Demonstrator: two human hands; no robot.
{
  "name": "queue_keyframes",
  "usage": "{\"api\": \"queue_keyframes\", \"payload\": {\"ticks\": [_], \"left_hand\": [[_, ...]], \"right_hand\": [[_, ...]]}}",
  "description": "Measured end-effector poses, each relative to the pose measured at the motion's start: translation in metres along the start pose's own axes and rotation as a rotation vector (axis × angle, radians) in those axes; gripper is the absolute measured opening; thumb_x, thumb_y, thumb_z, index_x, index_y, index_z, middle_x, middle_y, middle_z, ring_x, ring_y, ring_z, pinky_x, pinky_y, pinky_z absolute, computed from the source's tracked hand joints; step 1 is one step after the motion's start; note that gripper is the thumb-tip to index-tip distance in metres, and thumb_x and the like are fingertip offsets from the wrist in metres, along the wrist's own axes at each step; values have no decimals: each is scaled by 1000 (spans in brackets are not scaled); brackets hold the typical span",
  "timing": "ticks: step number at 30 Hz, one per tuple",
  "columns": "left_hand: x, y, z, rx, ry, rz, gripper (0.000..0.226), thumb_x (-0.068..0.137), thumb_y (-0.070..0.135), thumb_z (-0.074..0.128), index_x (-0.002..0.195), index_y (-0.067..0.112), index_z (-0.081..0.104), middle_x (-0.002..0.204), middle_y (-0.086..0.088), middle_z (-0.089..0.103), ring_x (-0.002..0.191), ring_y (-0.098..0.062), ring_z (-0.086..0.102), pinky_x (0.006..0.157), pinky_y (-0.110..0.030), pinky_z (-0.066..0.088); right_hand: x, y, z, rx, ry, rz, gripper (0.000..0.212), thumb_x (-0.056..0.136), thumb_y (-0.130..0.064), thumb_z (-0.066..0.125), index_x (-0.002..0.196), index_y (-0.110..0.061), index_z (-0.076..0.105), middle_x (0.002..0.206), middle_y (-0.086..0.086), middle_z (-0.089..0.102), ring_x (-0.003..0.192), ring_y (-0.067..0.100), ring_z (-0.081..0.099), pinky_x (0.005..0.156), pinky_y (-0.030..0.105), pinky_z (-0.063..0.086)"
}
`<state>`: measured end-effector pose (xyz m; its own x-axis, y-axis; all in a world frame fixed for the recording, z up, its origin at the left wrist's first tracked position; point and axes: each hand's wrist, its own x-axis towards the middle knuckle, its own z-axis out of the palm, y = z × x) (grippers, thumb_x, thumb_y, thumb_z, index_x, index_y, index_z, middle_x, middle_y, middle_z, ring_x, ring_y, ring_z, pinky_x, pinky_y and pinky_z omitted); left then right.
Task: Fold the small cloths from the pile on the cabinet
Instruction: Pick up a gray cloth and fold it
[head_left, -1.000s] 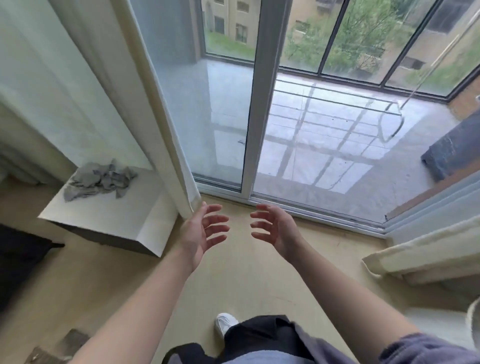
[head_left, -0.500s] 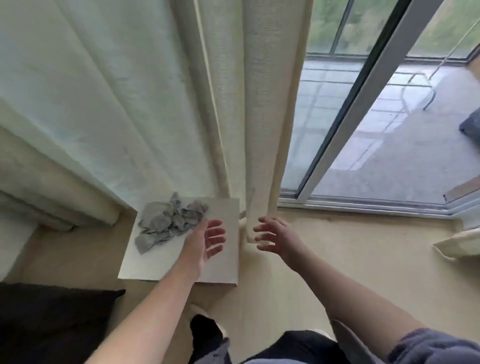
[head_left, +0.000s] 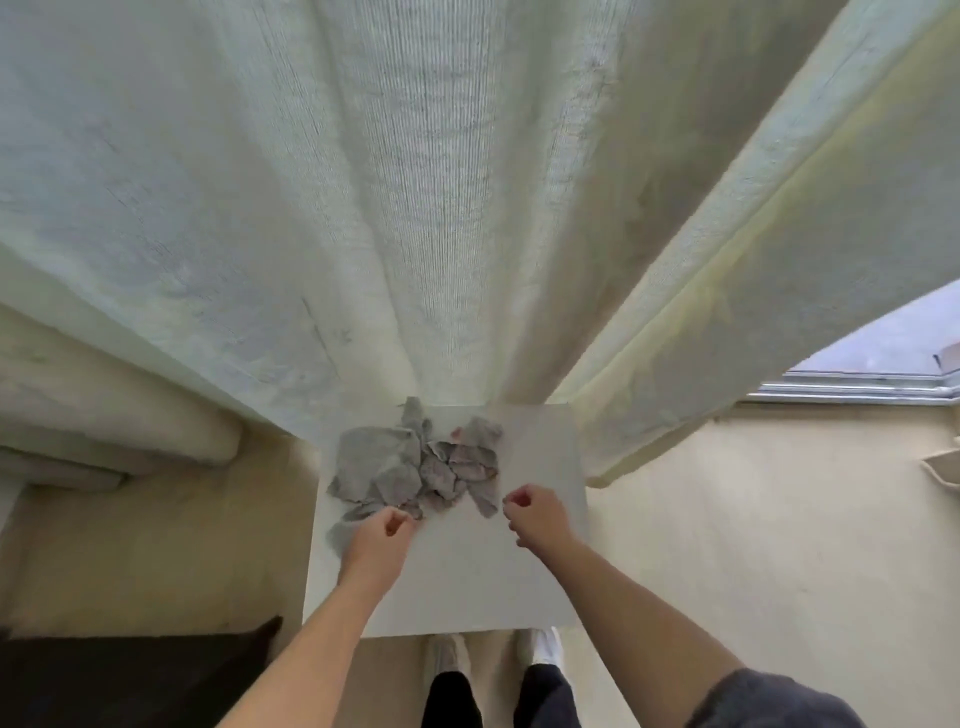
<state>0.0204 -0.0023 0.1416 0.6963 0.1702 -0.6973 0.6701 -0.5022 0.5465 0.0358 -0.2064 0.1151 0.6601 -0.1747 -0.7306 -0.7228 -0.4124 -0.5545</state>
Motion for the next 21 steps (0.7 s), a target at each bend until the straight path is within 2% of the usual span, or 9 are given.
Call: {"api": "queue_keyframes", "payload": {"ticks": [2, 4, 6, 9, 11, 14, 16, 18, 21], "left_hand": [[33, -13, 3, 223, 50, 114, 14, 94, 18, 54, 104, 19, 65, 106, -2, 59, 88, -17, 55, 73, -30, 45], [68, -25, 9, 346, 86, 216, 31, 92, 18, 56, 122, 23, 59, 132, -2, 47, 113, -21, 51, 92, -37, 47], [101, -34, 17, 460, 77, 286, 50, 92, 18, 57, 139, 27, 47, 153, -4, 27, 136, -26, 33, 107, -42, 39], [134, -46, 33, 744, 32, 329, 61, 93, 26, 57, 148, 36, 31, 162, -1, -2, 148, -30, 5, 114, -43, 29], [144, -53, 42, 873, 31, 335, 63, 93, 29, 57, 148, 38, 29, 163, -1, -7, 149, -32, -1, 114, -43, 29], [148, -57, 43, 848, 57, 338, 58, 93, 27, 54, 146, 37, 34, 163, -2, -3, 149, -32, 3, 114, -44, 29], [144, -50, 38, 771, 22, 324, 51, 93, 29, 54, 143, 34, 41, 163, -4, 3, 148, -32, 7, 114, -45, 29], [130, -34, 28, 624, 40, 330, 43, 92, 27, 55, 135, 24, 51, 160, -7, 16, 144, -32, 20, 111, -44, 33], [87, 6, 8, 363, 60, 424, 39, 92, 24, 60, 130, 17, 54, 148, -5, 32, 136, -26, 34, 107, -32, 32]], "right_hand": [[32, 0, 16, -93, 65, -28, 11, 87, -12, 56, 94, -14, 64, 97, 6, 67, 93, 25, 62, 81, 32, 49], [65, 0, 34, -104, 139, -59, 18, 86, -14, 59, 104, -13, 61, 102, 5, 65, 99, 25, 62, 82, 28, 45], [96, -1, 50, -45, 202, -102, 38, 86, -15, 64, 122, -13, 54, 111, 1, 59, 106, 22, 59, 87, 29, 46], [137, 2, 68, 38, 301, -163, 61, 83, -16, 69, 139, -15, 44, 124, 5, 52, 114, 20, 53, 100, 34, 45], [155, 3, 72, 13, 320, -160, 45, 86, -14, 62, 130, -16, 54, 120, 7, 59, 109, 22, 57, 94, 32, 46], [155, -5, 64, -40, 332, -163, 20, 96, -17, 51, 106, -15, 68, 98, 0, 66, 90, 18, 58, 75, 27, 41], [136, -16, 50, -25, 345, -214, 21, 98, -17, 49, 87, -17, 67, 80, -4, 61, 75, 14, 52, 64, 27, 36], [104, -29, 31, 15, 326, -290, 31, 96, -14, 51, 66, -23, 56, 62, -8, 51, 61, 10, 45, 57, 27, 33], [43, -53, 1, 79, 267, -377, 33, 94, -13, 54, 63, -22, 60, 56, -1, 52, 57, 6, 42, 56, 21, 34]]}}
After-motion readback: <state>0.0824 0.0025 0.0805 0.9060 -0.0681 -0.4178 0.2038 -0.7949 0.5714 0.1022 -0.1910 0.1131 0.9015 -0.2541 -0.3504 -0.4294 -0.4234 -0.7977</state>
